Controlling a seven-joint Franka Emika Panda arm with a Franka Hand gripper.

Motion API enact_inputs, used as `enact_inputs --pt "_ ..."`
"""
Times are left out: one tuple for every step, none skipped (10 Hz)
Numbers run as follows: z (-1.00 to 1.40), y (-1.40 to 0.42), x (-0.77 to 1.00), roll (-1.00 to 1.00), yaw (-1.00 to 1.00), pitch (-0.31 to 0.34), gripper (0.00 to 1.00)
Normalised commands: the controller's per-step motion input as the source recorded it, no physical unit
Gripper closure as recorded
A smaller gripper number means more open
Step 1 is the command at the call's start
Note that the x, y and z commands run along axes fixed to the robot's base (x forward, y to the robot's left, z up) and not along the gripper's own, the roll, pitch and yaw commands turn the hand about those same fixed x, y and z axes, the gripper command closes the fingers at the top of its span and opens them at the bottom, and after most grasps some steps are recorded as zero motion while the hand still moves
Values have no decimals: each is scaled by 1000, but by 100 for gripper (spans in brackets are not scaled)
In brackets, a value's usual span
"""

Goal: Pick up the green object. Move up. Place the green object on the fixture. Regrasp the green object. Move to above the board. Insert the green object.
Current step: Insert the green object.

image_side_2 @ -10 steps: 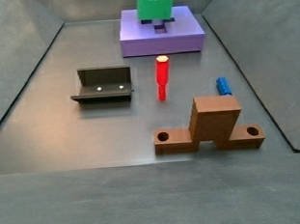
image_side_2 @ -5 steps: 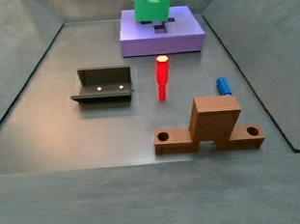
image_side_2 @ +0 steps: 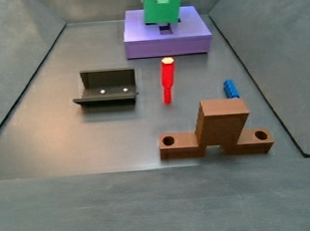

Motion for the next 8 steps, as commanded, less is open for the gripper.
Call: enact_inputs --pt "-26 0 -257 20 -40 -13 100" --pt "-97 -69 -169 33 -14 -19 100" --pt "-117 -103 -94 7 0 -37 100" --pt "-109 -134 0 4 0 -20 100" --pt "-186 -91 0 56 0 0 100" --pt "-243 0 -11 104 0 0 100" --pt "-269 94 -43 101 0 0 100" --pt "-200 106 -60 106 34 0 100"
